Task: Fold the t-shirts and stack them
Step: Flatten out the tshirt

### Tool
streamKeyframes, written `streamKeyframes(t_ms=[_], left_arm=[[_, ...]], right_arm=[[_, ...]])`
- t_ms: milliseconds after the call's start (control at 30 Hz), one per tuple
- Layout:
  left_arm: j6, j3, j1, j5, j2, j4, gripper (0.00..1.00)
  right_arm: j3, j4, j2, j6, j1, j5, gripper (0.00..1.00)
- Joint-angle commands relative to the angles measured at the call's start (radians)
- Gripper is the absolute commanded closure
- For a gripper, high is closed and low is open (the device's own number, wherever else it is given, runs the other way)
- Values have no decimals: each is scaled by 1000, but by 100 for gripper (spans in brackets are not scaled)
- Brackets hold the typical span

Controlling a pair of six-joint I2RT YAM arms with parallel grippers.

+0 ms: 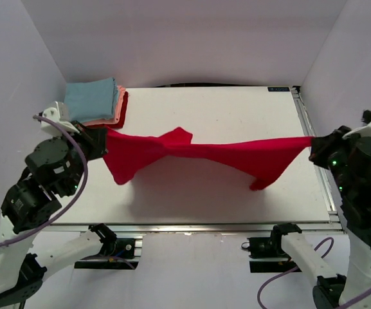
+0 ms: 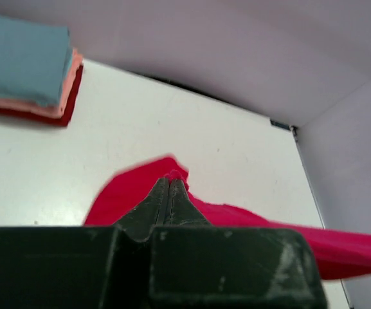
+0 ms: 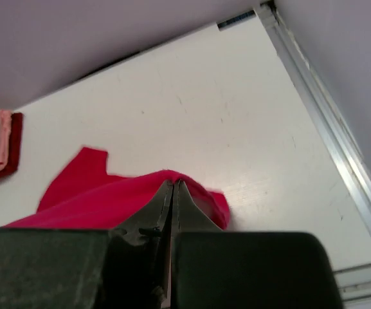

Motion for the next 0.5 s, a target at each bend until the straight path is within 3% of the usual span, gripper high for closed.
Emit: streamKeyframes(t_ms=[0, 133, 300, 467], left_arm=[[98, 118, -2, -34, 59, 28, 100], [113, 190, -2, -52, 122, 48, 100], [131, 221, -2, -53, 206, 80, 100], [243, 469, -2, -200, 451, 17, 100]], right_arm=[[142, 30, 60, -91, -3, -18, 100], [302, 13, 141, -111, 16, -81, 100], [315, 34, 201, -126, 14, -158, 100], [313, 97, 345, -155, 17, -222, 100]])
